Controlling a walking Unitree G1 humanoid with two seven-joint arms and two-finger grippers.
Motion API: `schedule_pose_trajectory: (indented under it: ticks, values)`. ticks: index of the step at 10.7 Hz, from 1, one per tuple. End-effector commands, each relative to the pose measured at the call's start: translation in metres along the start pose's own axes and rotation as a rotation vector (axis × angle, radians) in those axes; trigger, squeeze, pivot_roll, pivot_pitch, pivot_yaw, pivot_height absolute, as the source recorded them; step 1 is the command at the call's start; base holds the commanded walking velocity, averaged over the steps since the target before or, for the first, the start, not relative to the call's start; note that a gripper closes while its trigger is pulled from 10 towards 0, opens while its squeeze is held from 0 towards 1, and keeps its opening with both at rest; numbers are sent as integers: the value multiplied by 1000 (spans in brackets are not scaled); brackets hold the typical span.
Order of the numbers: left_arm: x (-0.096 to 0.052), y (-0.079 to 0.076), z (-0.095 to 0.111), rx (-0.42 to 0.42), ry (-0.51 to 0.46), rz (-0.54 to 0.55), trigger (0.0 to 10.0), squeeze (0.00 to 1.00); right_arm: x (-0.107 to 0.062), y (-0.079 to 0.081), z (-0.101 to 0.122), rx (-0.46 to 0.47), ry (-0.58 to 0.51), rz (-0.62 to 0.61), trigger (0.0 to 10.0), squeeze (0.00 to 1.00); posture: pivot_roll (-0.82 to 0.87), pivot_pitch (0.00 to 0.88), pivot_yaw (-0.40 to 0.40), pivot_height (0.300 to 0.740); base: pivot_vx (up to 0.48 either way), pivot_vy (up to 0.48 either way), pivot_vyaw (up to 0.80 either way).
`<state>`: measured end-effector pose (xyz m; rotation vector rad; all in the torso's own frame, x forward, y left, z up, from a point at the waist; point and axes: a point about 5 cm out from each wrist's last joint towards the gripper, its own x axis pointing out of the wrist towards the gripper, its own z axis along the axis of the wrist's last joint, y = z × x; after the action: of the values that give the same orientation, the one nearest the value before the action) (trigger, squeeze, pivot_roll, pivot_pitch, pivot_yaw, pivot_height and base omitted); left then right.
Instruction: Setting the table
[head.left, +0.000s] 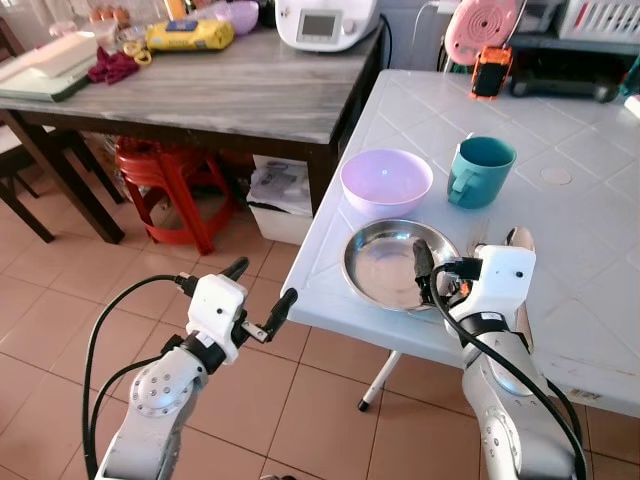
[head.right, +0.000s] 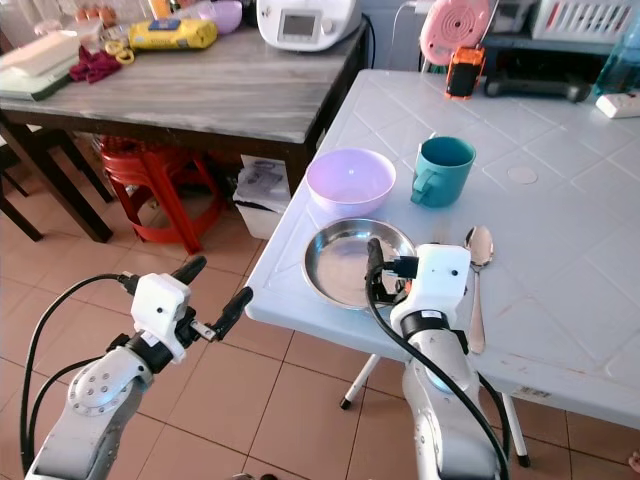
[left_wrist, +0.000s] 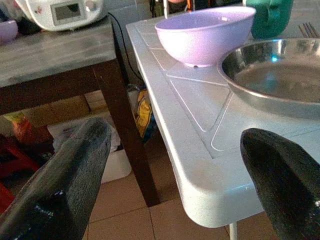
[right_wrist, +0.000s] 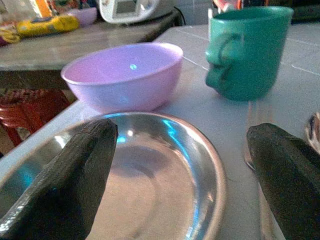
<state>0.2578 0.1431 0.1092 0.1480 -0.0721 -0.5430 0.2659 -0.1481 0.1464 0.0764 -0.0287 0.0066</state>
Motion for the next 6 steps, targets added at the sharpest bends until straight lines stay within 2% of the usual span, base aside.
schedule_pose_trajectory:
  ticks: [1, 4, 6]
  values:
    - [-5, 2, 1, 5, 6, -4, 10000, 0, -3, -5, -5, 27, 37, -26, 10000, 0, -50, 140, 81, 740, 0, 0, 0]
    - [-4, -3, -1, 1, 10, -29, 10000, 0, -6, -8, -9, 52, 68, -34, 10000, 0, -56, 139, 83, 740, 0, 0, 0]
    - [-2, -4, 0, 4, 7, -41, 10000, 0, -4, -4, -12, 75, 91, -2, 10000, 0, -55, 139, 88, 740, 0, 0, 0]
